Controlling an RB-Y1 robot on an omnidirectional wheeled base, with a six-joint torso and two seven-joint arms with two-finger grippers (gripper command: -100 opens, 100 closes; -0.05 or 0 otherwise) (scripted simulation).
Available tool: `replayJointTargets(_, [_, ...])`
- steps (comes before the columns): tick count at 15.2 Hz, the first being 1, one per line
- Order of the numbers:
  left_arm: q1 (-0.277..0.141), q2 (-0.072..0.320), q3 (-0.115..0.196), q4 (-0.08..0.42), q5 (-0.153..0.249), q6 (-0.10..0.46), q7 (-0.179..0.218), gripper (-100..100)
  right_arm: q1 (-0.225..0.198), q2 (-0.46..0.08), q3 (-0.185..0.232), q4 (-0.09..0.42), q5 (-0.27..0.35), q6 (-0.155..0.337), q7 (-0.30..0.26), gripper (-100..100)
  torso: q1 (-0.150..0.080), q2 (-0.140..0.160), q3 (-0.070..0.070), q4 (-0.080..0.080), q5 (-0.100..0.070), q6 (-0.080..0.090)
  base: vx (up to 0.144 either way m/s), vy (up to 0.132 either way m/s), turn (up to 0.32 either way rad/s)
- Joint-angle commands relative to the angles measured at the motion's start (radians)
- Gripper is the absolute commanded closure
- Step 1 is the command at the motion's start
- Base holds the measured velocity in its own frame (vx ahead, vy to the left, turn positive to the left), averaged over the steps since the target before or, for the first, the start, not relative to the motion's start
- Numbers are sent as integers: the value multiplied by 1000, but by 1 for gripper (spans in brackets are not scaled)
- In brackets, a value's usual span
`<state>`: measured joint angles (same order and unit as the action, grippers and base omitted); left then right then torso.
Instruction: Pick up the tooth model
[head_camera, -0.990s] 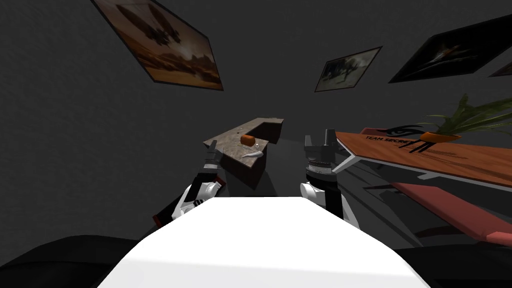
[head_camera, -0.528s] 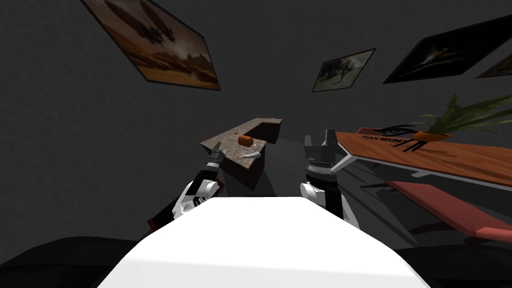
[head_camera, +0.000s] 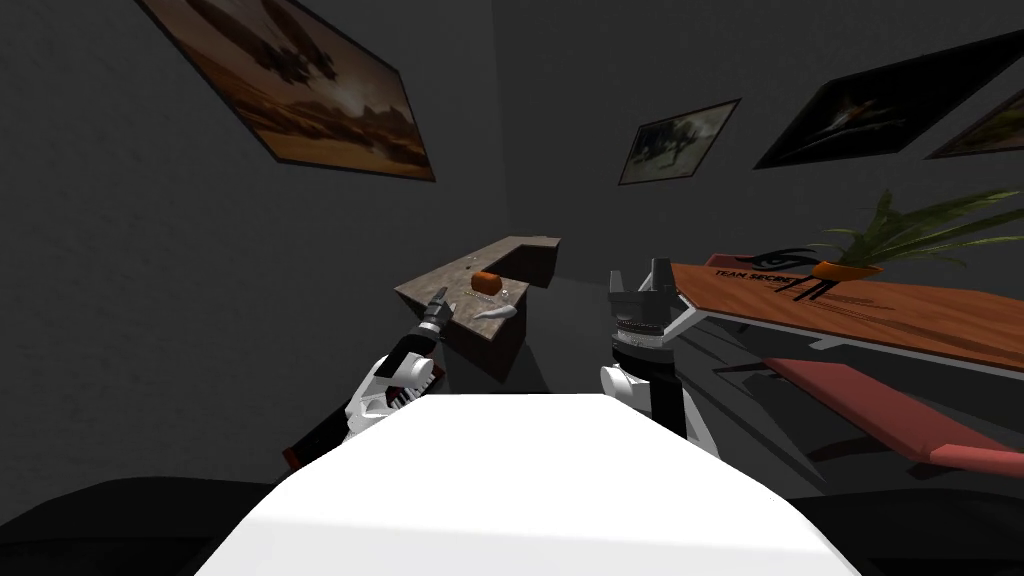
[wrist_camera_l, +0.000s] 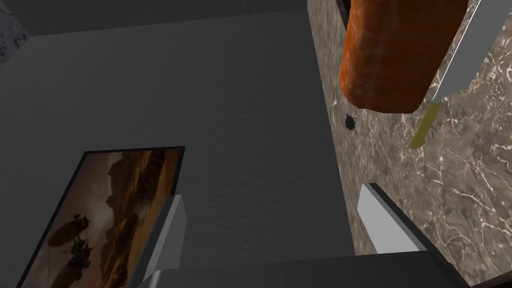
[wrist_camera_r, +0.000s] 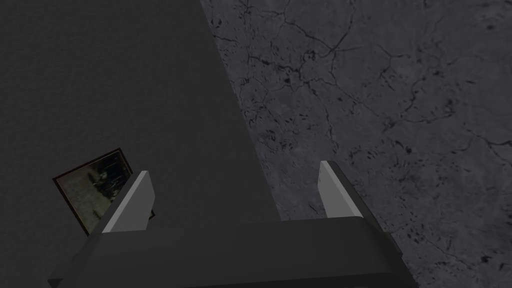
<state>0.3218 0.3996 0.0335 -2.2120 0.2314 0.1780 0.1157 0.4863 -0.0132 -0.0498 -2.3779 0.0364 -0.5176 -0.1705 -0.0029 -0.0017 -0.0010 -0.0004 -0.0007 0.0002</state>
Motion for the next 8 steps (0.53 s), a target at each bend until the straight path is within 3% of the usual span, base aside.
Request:
replayJointTargets(1, [-10, 14, -1, 12, 14, 50, 15, -100, 0, 0, 0, 0, 0, 0, 0, 0, 0, 0, 0, 0, 0, 0, 25, -42, -47])
replayJointTargets(2, [-10, 14, -1, 12, 14, 53, 15, -100, 0, 0, 0, 0, 0, 0, 0, 0, 0, 0, 0, 0, 0, 0, 18, -33, -15])
replayJointTargets(8, [-59, 72, -2, 57, 79, 194, 76, -100, 0, 0, 0, 0, 0, 0, 0, 0, -1, -1, 0, 0, 0, 0, 29, -49, -40])
